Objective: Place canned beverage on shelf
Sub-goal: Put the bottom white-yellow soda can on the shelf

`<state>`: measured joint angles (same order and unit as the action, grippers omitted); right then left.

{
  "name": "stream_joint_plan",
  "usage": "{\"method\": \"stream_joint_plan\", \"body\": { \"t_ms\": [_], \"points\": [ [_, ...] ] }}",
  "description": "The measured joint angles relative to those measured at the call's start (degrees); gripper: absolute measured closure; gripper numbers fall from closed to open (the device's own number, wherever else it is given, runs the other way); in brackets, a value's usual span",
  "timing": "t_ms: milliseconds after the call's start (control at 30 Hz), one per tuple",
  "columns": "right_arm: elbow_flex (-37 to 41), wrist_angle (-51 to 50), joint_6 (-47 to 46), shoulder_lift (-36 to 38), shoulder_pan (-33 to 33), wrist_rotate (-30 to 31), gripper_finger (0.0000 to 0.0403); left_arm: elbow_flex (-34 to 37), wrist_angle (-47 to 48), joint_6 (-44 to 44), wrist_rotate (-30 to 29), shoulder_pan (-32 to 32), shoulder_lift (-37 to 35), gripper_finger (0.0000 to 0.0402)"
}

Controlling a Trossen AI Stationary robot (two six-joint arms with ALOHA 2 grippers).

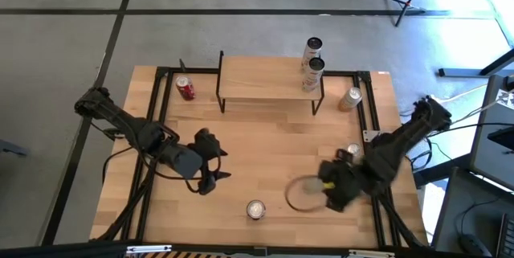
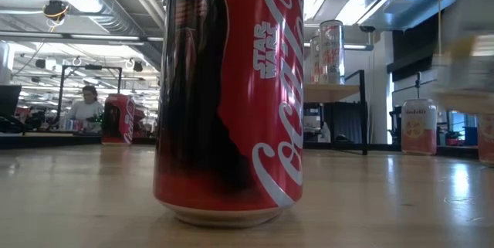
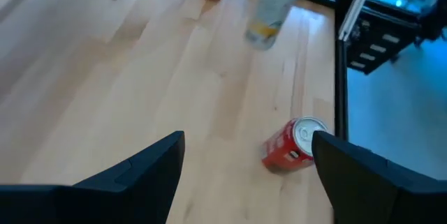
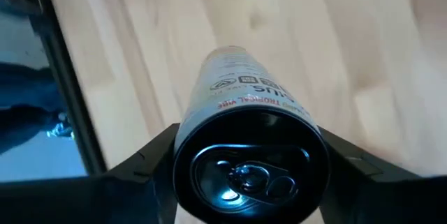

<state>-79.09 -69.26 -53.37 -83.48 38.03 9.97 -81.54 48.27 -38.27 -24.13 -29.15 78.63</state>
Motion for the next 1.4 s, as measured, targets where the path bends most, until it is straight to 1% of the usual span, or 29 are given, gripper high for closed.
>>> {"method": "stream_joint_plan", "body": {
  "t_ms": [133, 233, 367, 433, 567, 667, 767, 900, 1033, 1200, 1267, 1400],
  "points": [
    [0.00, 4.57, 9.36, -1.13, -7.11, -1.48, 0.0178, 1.03, -1.76, 6.45, 0.92, 0.01, -0.11, 0.0100],
    [0.00, 7.23, 13.18, -2.59, -11.81, -4.19, 0.0178, 4.05, -1.81, 8.49, 1.16, 0.16, -1.93, 0.0100],
    [-0.02, 8.20, 15.54, -4.21, -16.31, -8.87, 0.0178, 11.21, -3.82, 7.69, -0.65, 0.81, -7.04, 0.0100],
    [-0.02, 8.12, 16.10, -4.92, -18.11, -10.25, 0.0178, 15.64, -7.42, 7.33, -2.17, 1.06, -9.76, 0.0100],
    [-0.02, 8.18, 16.23, -5.82, -21.28, -11.50, 0.0178, 22.55, -15.34, 7.39, -2.72, 2.24, -13.80, 0.0100],
    [-0.04, 7.93, 16.36, -6.93, -23.21, -12.13, 0.0178, 26.52, -21.58, 7.88, -2.67, 3.52, -13.91, 0.0100],
    [-0.04, 7.76, 16.33, -8.03, -24.45, -12.32, 0.0178, 30.17, -28.80, 10.31, -2.21, 4.79, -13.19, 0.0100],
    [-0.04, 7.72, 16.33, -9.79, -25.27, -12.56, 0.0178, 33.93, -35.35, 12.98, -1.21, 6.86, -11.32, 0.0100],
    [-0.04, 7.24, 16.04, -10.64, -25.84, -13.24, 0.0178, 34.34, -35.68, 13.42, 0.69, 8.65, -10.64, 0.0100],
    [-0.09, 7.68, 16.13, -10.64, -26.62, -10.79, 0.0178, 34.34, -35.64, 14.91, 1.17, 10.84, -10.67, 0.0100],
    [-0.09, 7.76, 16.18, -10.64, -26.87, -10.52, 0.0167, 34.34, -35.78, 14.85, 1.61, 12.01, -10.64, 0.0100],
    [-0.09, 8.10, 16.83, -10.64, -26.85, -9.08, 0.0094, 34.34, -36.02, 14.84, 4.36, 13.61, -10.64, 0.0100]
  ]
}}
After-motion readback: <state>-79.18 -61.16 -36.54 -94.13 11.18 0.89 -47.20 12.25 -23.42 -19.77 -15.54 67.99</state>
